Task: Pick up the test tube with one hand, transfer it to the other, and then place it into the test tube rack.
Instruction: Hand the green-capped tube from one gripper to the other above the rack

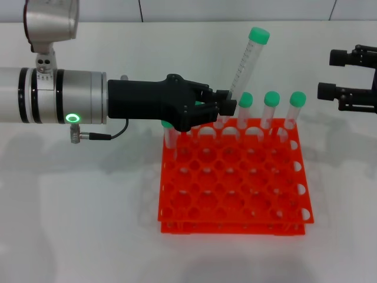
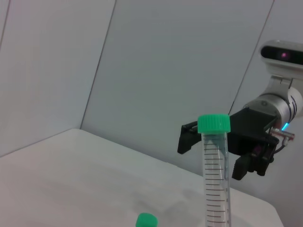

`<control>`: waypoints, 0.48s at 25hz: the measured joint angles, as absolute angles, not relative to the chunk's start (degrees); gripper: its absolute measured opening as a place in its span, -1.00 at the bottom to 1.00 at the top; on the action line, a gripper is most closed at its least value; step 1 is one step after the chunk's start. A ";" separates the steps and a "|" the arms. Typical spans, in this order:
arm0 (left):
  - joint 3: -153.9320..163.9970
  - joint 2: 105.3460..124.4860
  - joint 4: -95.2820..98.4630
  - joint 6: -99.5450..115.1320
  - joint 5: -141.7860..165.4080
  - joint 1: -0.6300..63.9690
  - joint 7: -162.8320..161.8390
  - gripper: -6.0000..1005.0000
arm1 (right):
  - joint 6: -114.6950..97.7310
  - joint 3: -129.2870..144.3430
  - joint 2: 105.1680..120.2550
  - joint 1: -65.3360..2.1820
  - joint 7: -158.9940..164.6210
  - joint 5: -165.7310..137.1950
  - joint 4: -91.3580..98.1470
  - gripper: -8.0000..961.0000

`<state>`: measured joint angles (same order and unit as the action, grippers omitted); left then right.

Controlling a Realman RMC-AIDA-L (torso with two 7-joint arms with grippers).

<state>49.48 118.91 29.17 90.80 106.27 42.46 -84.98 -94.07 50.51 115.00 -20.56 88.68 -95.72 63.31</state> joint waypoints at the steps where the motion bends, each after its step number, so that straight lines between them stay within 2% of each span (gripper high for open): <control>1: 49.51 118.93 29.07 90.80 106.31 42.46 -84.99 -0.61 | -94.09 50.58 115.00 -20.67 88.68 -95.71 63.33 0.54; 12: 50.21 119.09 28.58 90.65 106.62 42.27 -85.58 -0.61 | -94.18 51.16 115.13 -20.98 88.68 -94.42 62.73 0.54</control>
